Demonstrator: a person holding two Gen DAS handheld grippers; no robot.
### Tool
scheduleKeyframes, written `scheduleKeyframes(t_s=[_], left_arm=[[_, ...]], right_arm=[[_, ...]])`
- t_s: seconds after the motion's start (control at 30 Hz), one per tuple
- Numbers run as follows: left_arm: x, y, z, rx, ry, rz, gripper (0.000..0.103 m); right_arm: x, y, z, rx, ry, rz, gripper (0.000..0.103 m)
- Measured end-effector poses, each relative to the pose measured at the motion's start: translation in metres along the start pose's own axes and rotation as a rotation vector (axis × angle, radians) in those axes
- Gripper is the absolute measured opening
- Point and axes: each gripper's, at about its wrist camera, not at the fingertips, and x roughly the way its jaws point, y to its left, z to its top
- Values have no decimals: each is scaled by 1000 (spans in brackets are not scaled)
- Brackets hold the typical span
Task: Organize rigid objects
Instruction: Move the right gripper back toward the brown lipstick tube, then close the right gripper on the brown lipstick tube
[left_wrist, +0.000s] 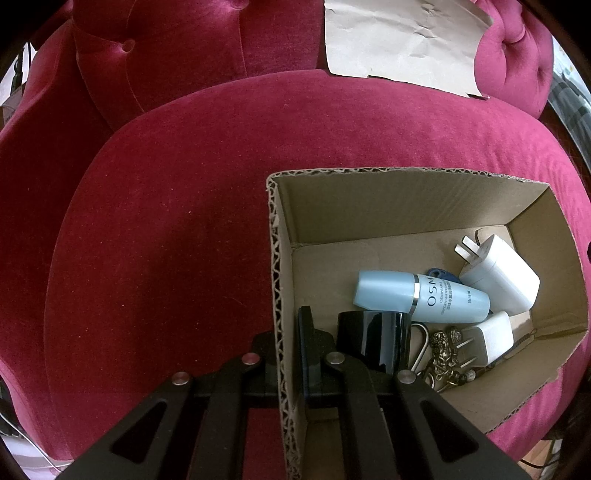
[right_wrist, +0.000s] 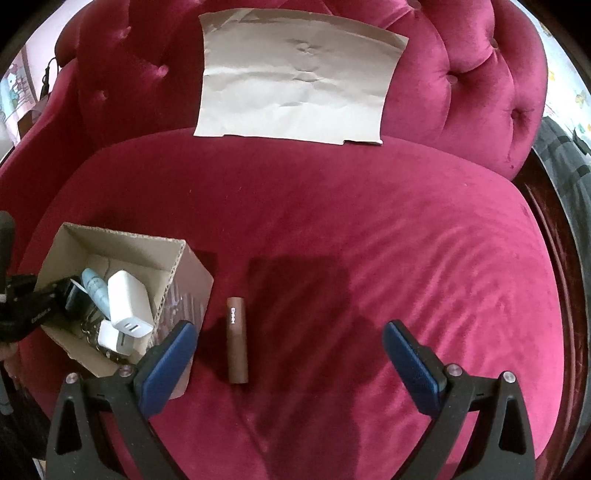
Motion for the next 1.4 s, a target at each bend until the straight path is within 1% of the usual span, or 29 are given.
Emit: scheduleKeyframes(t_s=[0.33,0.4,0.47,0.6,0.7,0.83,1.0,1.03,1.13,1.4], left_arm=[[0,1,0,0,0,-1,5],[0,1,0,0,0,-1,5],[0,1,0,0,0,0,5],[0,0,0,0,0,-1,5],[0,0,0,0,0,0,5],[0,0,0,1,-1,0,5],[1,1,0,0,-1,-1,5],[1,0,0,0,-1,-1,5],[1,0,0,0,-1,-1,5],[0,-1,-1,1,-1,0,5]], right_arm=[[22,0,-10,-11,53,24,103],[26,0,-12,-9,61,30,100],[31,0,-11,-10,72,33,93],[38,2,-12,-17,88,51,88],[43,6,-13,-39,100,62,79],[52,12,-16,-70,119,63,60],[58,20,-17,-90,122,85,50],[59,21,-17,-95,124,87,44],[65,26,-19,-110,139,86,17],[61,29,-24,-118,129,71,16]])
